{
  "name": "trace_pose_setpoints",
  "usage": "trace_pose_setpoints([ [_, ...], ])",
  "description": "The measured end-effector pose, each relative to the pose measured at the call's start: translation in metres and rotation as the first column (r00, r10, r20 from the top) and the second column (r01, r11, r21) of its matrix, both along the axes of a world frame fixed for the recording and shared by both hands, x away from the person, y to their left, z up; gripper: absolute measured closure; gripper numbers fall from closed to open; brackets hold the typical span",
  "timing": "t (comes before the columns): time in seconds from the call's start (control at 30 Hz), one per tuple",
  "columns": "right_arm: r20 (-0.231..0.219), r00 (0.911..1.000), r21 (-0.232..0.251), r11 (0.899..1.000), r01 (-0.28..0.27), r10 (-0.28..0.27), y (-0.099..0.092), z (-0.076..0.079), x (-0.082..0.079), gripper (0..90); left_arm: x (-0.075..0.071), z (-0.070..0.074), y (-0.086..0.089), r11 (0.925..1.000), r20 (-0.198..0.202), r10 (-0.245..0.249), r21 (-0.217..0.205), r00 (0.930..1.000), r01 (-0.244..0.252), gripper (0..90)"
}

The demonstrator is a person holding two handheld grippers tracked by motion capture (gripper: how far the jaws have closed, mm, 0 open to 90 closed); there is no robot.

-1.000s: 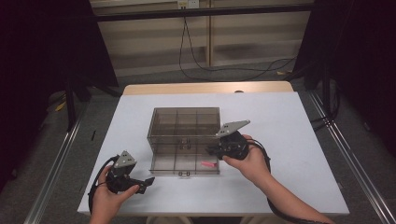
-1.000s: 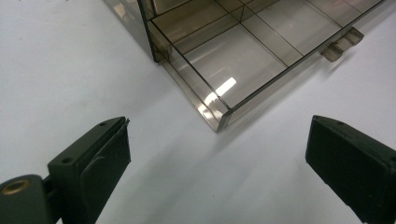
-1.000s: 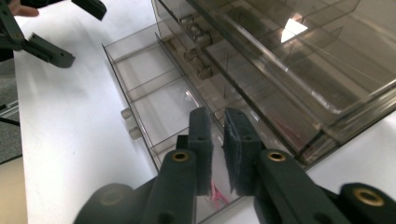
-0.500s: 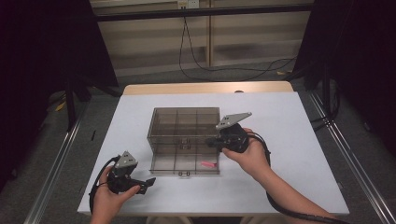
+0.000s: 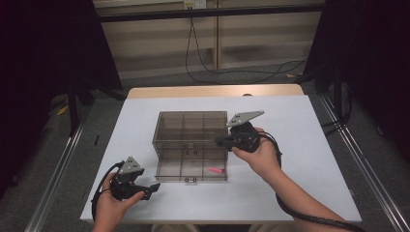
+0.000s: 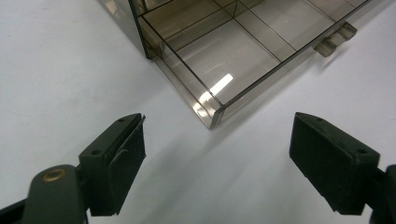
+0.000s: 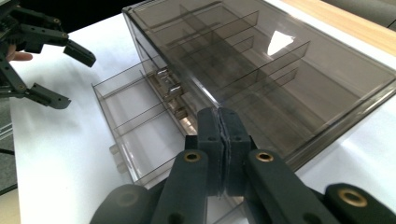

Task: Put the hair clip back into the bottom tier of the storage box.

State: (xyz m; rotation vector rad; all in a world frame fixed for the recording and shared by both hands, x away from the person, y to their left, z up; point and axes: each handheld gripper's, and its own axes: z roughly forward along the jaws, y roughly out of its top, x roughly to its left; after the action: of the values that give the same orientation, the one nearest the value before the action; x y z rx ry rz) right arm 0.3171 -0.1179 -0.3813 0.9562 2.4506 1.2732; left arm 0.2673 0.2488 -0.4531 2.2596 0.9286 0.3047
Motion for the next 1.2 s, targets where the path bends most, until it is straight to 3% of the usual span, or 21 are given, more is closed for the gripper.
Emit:
trace_pose_setpoints([
  [0.47,0.019,0.9993,-0.002,0.999,0.032,-0.032,-0.001,0.003,0.007,88.5,-0.004,0.004,0.003,0.9993,0.007,-0.038,0.004,0.9993,0.038,40.7],
  [0.57,0.018,0.9992,0.0,0.999,0.034,-0.034,-0.001,0.002,0.009,88.7,-0.004,0.004,0.003,0.9993,0.002,-0.035,-0.015,0.9994,0.036,44.2],
  [0.83,0.022,0.9988,-0.011,0.999,0.045,-0.045,0.001,-0.001,0.012,88.8,-0.006,0.005,0.003,0.9983,-0.01,-0.058,0.008,0.9983,0.058,58.5],
  [1.2,0.022,0.9984,-0.012,0.999,0.052,-0.052,0.0,-0.003,0.015,88.5,-0.009,0.005,0.007,0.9979,-0.022,-0.065,0.005,0.9976,0.065,68.2],
])
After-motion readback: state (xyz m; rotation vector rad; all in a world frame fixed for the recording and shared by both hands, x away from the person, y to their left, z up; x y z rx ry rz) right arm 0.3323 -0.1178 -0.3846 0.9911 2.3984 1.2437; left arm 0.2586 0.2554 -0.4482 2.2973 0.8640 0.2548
